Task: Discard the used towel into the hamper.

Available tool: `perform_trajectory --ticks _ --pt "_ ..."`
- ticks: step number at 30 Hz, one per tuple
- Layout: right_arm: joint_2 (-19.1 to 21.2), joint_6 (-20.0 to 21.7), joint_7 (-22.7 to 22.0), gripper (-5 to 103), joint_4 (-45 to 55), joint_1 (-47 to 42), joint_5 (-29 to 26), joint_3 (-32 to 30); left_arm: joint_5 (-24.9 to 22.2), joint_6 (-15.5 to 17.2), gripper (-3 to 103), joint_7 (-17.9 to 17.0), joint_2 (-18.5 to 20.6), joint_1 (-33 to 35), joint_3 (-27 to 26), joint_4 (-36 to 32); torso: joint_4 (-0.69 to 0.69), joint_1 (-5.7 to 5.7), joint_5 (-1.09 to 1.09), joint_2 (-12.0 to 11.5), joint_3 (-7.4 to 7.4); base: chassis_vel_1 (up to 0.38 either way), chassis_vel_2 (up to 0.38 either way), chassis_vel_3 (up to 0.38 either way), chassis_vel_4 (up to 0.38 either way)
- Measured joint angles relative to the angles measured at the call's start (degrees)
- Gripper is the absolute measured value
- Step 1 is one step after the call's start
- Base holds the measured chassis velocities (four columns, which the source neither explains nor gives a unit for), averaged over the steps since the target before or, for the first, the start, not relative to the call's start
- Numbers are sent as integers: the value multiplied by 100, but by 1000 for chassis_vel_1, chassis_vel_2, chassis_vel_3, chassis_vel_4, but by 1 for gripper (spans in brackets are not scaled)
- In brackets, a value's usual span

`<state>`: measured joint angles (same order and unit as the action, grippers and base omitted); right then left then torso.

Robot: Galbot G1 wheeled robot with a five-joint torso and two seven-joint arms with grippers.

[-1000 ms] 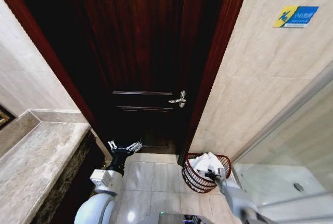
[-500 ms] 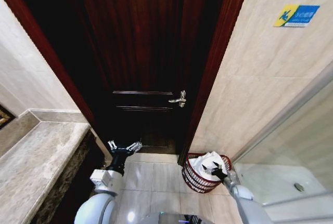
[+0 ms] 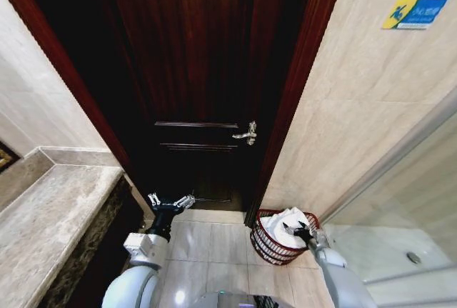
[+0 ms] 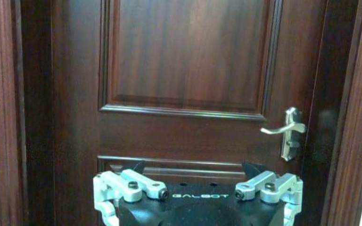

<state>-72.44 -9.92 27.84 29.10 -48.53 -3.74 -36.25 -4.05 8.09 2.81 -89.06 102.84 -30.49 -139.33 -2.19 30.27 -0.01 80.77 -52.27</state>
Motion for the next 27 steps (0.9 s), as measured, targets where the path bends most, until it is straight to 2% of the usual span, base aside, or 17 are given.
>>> perform_trajectory --ticks 6,10,17,27 --pt "-239 -237 -408 100 -1383 952 737 -67 0 0 100 0 0 0 0 0 -1 -104 -1 -232 129 0 0 0 0" --pt "-352 -66 -713 100 -1840 1214 883 -104 0 0 100 0 0 0 0 0 0 -167 0 -370 205 0 0 0 0" --pt "-333 446 -1015 100 -2155 1350 913 -176 0 0 100 0 0 0 0 0 -1 -260 0 -570 313 0 0 0 0" --pt "-293 1007 -1000 100 -2263 1415 335 -245 0 0 100 0 0 0 0 0 1 -418 -2 -924 510 0 0 0 0"
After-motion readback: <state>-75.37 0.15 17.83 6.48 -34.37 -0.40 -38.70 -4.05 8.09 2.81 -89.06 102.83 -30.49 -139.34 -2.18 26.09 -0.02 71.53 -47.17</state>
